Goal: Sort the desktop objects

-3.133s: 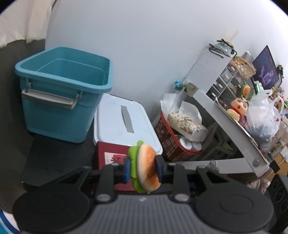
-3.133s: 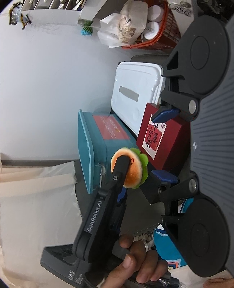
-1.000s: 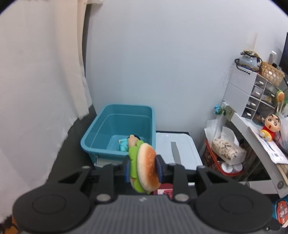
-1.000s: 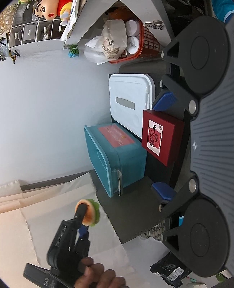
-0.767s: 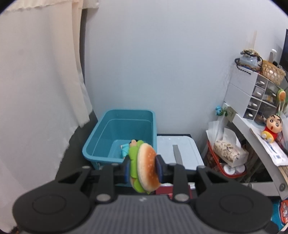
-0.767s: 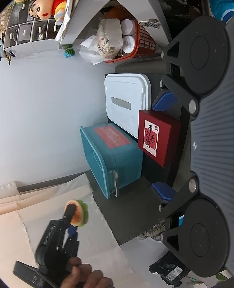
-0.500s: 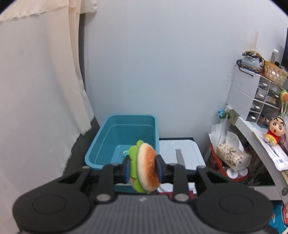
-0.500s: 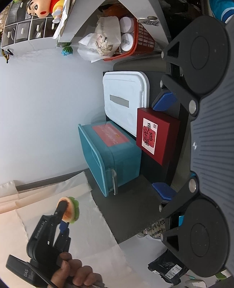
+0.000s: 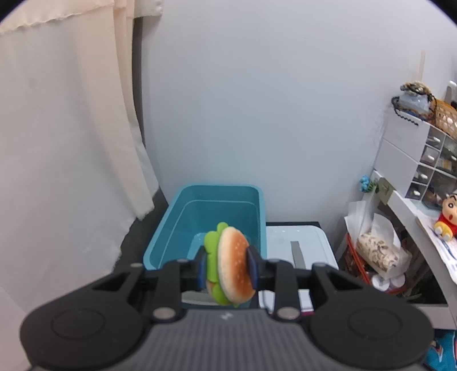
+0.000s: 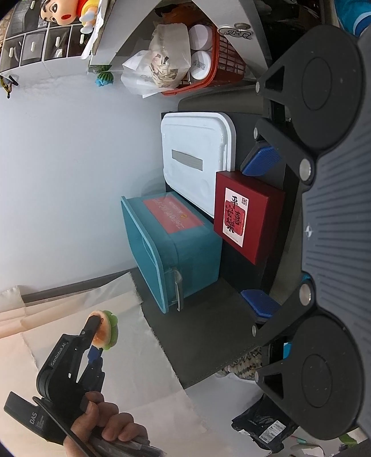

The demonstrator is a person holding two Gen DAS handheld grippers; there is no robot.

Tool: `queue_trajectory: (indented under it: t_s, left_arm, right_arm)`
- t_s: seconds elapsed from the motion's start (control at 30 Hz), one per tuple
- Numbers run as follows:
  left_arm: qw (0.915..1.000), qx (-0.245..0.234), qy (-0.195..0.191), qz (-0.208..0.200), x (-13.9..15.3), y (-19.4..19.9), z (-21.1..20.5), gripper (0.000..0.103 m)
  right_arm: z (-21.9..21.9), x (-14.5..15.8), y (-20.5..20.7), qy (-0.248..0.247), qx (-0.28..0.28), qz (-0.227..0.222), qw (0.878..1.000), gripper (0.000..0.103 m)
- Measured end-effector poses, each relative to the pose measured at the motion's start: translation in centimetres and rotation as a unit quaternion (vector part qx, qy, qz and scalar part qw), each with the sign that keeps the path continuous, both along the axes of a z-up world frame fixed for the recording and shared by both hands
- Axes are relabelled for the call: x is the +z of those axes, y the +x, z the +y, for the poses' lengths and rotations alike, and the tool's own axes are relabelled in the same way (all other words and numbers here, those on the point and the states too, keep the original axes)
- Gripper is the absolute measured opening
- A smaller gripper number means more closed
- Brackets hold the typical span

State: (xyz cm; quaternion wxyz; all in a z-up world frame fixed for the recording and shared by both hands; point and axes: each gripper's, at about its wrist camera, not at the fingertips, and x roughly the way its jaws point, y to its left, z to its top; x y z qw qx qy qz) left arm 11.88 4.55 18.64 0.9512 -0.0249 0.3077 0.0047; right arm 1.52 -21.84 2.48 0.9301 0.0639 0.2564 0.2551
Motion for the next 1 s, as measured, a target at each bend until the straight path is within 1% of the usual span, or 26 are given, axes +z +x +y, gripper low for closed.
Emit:
queue_trajectory:
  t_s: [0.47, 0.87, 1.0]
  left_arm:
    - [0.9999, 0.008, 0.006, 0.012, -0.7, 2.0, 0.4, 0.031]
    - [0.9996, 0.006, 0.002, 0.028, -3.1, 3.8, 0.3, 0.031]
    - [0.9994, 0.003, 0.007, 0.034, -3.7, 4.6, 0.3, 0.031]
  right_arm:
    - [0.4, -0.2, 0.2, -0.005, 0.007, 0.001, 1.000, 0.090]
    - [1.1, -0.9, 1.2, -0.008, 0.014, 0.012, 1.000, 0.090]
    - [1.2, -0.8, 1.5, -0.004, 0.016, 0.010, 1.000, 0.090]
